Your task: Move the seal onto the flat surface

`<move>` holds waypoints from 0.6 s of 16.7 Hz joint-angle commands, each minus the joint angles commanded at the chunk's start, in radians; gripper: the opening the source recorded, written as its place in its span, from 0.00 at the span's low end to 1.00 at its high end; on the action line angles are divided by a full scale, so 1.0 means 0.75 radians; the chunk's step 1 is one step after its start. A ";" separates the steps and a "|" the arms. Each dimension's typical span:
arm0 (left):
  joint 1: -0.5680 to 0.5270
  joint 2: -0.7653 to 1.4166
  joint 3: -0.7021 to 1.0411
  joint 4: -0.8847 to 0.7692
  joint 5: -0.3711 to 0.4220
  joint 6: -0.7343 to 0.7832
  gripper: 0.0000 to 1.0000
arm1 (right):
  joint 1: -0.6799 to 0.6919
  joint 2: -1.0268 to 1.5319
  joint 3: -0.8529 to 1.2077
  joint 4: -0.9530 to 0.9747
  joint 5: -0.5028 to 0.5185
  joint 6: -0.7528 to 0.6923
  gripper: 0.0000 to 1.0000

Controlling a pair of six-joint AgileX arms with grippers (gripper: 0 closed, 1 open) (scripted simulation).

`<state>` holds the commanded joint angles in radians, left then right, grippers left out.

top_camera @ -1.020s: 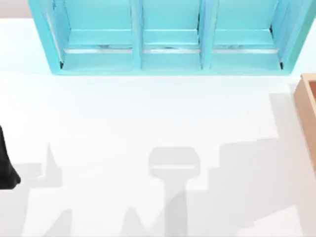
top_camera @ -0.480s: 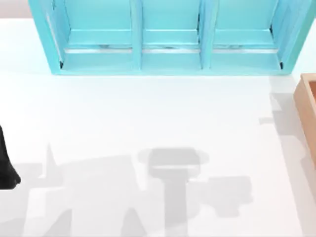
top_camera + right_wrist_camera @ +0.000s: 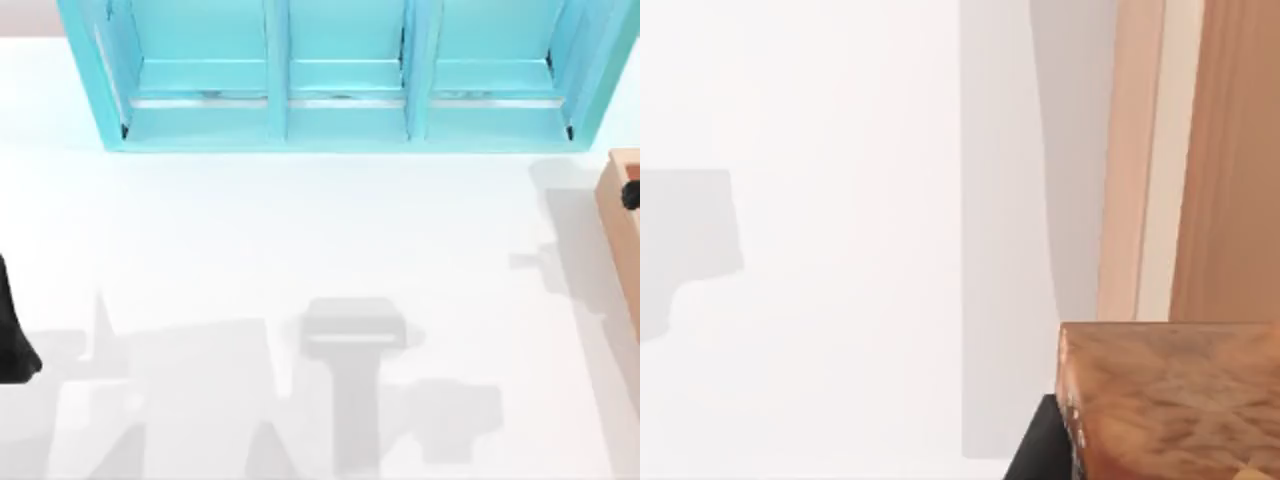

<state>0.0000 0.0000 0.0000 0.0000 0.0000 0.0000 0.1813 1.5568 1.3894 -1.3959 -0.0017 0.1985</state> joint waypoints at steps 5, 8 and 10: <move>0.000 0.000 0.000 0.000 0.000 0.000 1.00 | 0.153 0.190 0.106 0.044 0.004 0.155 0.00; 0.000 0.000 0.000 0.000 0.000 0.000 1.00 | 0.300 0.390 0.217 0.110 0.011 0.306 0.00; 0.000 0.000 0.000 0.000 0.000 0.000 1.00 | 0.403 0.532 0.294 0.165 0.017 0.414 0.00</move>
<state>0.0000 0.0000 0.0000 0.0000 0.0000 0.0000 0.4832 1.9561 1.6101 -1.2719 0.0114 0.5089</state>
